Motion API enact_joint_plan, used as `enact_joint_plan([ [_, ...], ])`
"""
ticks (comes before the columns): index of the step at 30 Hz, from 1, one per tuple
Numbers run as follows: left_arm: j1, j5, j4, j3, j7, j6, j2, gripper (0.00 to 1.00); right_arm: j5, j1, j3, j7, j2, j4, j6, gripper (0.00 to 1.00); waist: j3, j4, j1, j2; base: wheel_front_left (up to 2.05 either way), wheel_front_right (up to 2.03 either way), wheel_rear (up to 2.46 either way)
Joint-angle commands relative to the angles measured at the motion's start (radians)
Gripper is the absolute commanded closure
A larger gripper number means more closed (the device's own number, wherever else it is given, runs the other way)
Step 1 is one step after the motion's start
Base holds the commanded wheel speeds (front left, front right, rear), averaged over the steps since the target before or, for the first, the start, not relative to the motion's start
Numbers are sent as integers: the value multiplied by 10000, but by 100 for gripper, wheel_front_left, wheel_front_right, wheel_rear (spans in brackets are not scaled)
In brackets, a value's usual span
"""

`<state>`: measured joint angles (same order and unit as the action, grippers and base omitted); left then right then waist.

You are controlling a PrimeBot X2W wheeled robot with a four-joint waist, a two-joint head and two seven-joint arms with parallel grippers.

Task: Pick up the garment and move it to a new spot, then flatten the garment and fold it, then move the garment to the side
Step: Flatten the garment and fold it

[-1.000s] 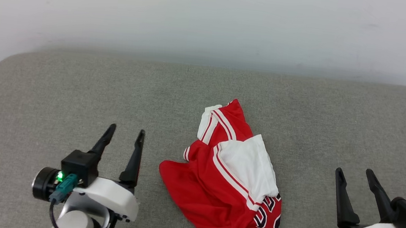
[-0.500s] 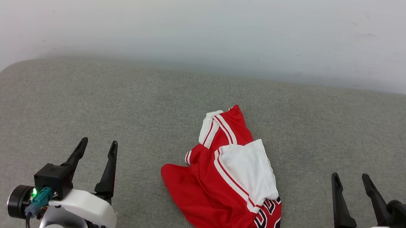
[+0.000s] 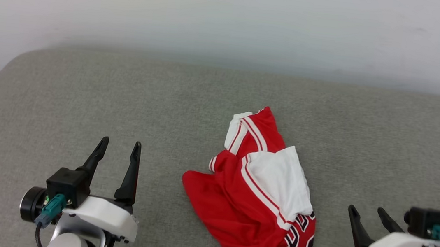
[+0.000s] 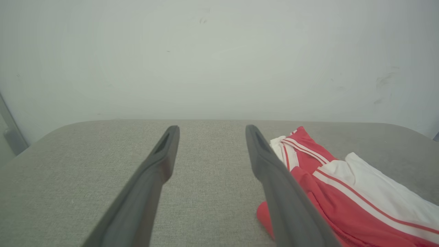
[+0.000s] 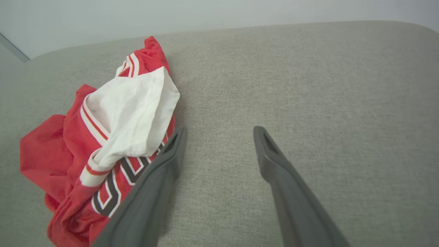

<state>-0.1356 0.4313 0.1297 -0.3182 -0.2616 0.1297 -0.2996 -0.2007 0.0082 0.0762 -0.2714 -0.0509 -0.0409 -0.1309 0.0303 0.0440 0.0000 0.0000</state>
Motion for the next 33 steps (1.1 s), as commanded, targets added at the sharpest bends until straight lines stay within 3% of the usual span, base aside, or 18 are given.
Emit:
enact_joint_plan([
  [1,-208,-64,-42,-13,-48,-89,66,0,-79,-418,-100,-459,11,-134,3,0,250,235,0,0,0,0,0],
  [12,-701,-282,-26,68,-37,-460,580,0,-648,-2501,-1498,-3232,-431,-1154,3,0,1041,1094,0,0,0,0,0],
  [21,-716,-434,242,252,-37,-778,926,0,-1218,-2972,-2087,-4175,-857,-1777,3,0,1170,1432,0,0,0,0,0],
  [22,-685,-444,276,279,-37,-813,970,0,-1284,-2979,-2101,-4162,-877,-1764,3,60,1159,1444,0,0,0,0,0],
  [23,-610,-500,334,358,-37,-865,1034,0,-1343,-3017,-2182,-4056,-947,-1696,3,100,1091,1447,0,0,0,0,0],
  [30,-399,-583,466,622,-38,-943,1080,0,-1357,-3230,-2363,-3300,-1161,-1179,3,100,807,1216,0,0,0,0,0],
  [33,-308,-607,482,806,-38,-912,1026,0,-903,-3270,-1988,-2657,-1228,-805,4,100,619,1015,0,0,0,0,0],
])
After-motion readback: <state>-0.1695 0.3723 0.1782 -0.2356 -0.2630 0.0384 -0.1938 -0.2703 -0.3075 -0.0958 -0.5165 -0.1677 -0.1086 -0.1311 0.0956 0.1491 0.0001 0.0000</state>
